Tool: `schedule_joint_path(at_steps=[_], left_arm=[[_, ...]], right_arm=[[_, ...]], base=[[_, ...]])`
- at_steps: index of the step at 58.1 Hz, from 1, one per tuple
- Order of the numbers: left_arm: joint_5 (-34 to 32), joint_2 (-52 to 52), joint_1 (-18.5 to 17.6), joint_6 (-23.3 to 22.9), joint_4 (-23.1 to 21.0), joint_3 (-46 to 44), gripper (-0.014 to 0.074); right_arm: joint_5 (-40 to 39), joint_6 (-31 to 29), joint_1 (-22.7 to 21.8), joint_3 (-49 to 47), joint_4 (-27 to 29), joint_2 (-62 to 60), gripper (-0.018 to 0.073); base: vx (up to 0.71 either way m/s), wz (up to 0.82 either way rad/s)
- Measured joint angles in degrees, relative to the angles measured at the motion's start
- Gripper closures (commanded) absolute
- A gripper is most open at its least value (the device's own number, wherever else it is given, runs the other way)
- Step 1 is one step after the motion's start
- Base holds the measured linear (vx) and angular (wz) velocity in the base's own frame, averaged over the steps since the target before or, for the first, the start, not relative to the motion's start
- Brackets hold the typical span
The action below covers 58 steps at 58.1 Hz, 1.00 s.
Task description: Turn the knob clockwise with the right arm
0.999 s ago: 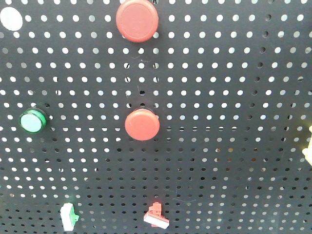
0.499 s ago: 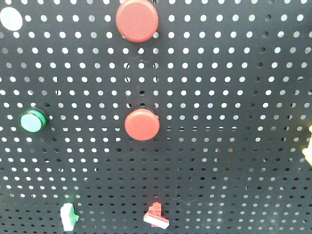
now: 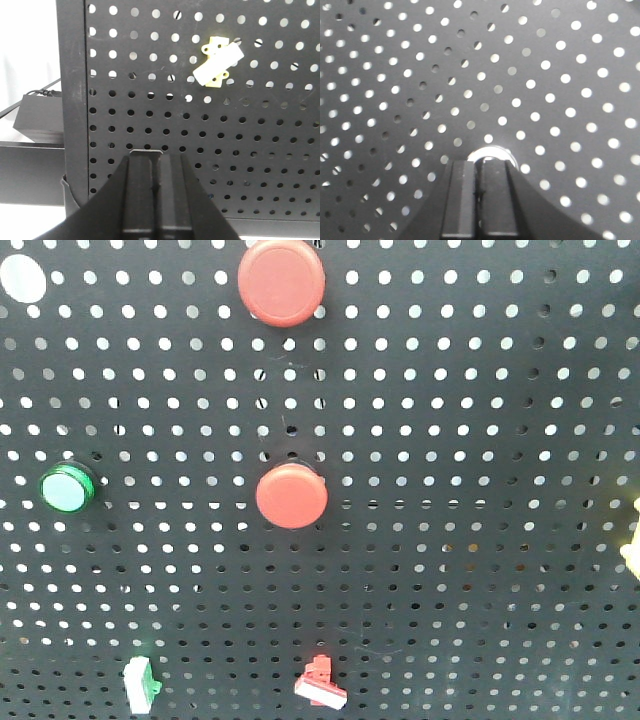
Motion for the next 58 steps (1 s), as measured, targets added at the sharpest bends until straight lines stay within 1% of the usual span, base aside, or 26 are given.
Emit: schedule_joint_path(at_steps=[7,17,28,33,39,44,50,58], left_arm=[[0.0,0.0,0.0,0.0,0.0,0.0,0.0603],[0.0,0.0,0.0,0.0,0.0,0.0,0.0603],[0.0,0.0,0.0,0.0,0.0,0.0,0.0603],[0.0,0.0,0.0,0.0,0.0,0.0,0.0603],[0.0,0.0,0.0,0.0,0.0,0.0,0.0603],[0.0,0.0,0.0,0.0,0.0,0.0,0.0603],[0.0,0.0,0.0,0.0,0.0,0.0,0.0603],[0.0,0.0,0.0,0.0,0.0,0.0,0.0603]], right_arm=[[0.0,1.62,0.0,0.0,-0.02,0.76,0.027],[0.0,2.86,0.0,0.0,-0.47,1.25,0.0282],[0.55,3.37,0.0,-0.03,-2.76,1.29,0.029],[4.57,4.17,0.0,-1.39,-4.02,1.29,0.029],[12.41,5.57,0.0,-4.67,-6.2,1.79,0.029],[17.03,6.51,0.0,-8.18,-7.73,2.23,0.029],[19.39,7.1,0.0,-11.73,-8.63,2.52,0.029],[19.77,7.31,0.0,-14.11,-8.36,3.15,0.029]], base=[[0.0,0.0],[0.0,0.0],[0.0,0.0],[0.0,0.0],[0.0,0.0],[0.0,0.0],[0.0,0.0],[0.0,0.0]])
